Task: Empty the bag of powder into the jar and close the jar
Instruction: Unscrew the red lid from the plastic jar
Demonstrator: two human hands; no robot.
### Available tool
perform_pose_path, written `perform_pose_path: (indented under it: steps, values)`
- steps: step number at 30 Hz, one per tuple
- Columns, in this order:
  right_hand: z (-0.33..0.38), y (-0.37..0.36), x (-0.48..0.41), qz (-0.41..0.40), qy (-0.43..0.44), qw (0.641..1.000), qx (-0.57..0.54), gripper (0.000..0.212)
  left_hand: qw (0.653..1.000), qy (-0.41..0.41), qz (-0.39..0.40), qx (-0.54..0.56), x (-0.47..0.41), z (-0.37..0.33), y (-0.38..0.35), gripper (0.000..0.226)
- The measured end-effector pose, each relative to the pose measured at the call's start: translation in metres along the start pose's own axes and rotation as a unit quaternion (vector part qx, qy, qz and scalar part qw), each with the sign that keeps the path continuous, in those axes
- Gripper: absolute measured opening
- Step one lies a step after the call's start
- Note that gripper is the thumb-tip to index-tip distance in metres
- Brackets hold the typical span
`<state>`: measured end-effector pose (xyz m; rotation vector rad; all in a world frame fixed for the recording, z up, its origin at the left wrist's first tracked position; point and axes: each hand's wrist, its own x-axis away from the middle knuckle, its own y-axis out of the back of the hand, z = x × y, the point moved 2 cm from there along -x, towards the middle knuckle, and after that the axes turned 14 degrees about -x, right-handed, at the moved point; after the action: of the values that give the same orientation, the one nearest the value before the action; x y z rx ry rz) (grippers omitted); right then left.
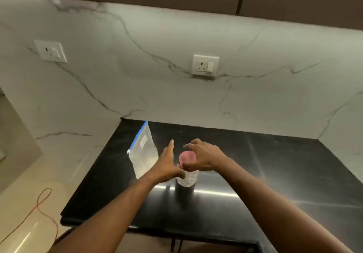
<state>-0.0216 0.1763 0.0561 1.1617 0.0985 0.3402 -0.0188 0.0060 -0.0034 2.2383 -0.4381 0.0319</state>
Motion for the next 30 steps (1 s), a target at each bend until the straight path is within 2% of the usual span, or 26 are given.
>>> perform_pose_path:
  steps: [4,7,10,17,21,24,26,28,30]
  values:
    - [-0.012,-0.019,-0.021,0.007,-0.026,0.999,0.036,0.083,0.998,0.002,0.034,0.053,-0.025,0.021,-0.033,0.127]
    - [-0.011,-0.027,-0.025,-0.017,-0.032,0.998,0.049,0.082,0.998,-0.022,0.009,0.066,-0.038,0.030,-0.053,0.100]
    - [-0.007,-0.031,-0.027,-0.021,-0.063,0.997,0.047,0.078,0.997,-0.029,-0.020,0.065,-0.041,0.035,-0.061,0.083]
    - [-0.002,-0.023,-0.037,0.039,-0.085,0.995,0.040,0.089,0.997,-0.063,-0.038,0.012,-0.048,0.053,-0.065,0.094]
    - [0.004,-0.014,-0.041,0.134,-0.024,0.988,0.068,0.088,0.995,-0.096,-0.032,0.015,-0.048,0.052,-0.057,0.089]
    - [0.011,-0.009,-0.038,0.194,0.016,0.980,0.030,0.074,0.992,-0.123,-0.026,-0.001,-0.050,0.050,-0.052,0.091]
    - [0.013,-0.007,-0.038,0.175,-0.006,0.985,0.007,0.075,0.992,-0.125,-0.019,-0.001,-0.051,0.050,-0.053,0.092]
    - [0.012,-0.006,-0.041,0.117,-0.062,0.986,0.101,0.085,0.993,-0.115,-0.012,0.005,-0.054,0.053,-0.056,0.085]
    - [0.014,-0.011,-0.043,0.085,-0.100,0.970,0.205,0.086,0.993,-0.115,-0.022,0.001,-0.056,0.054,-0.058,0.080]
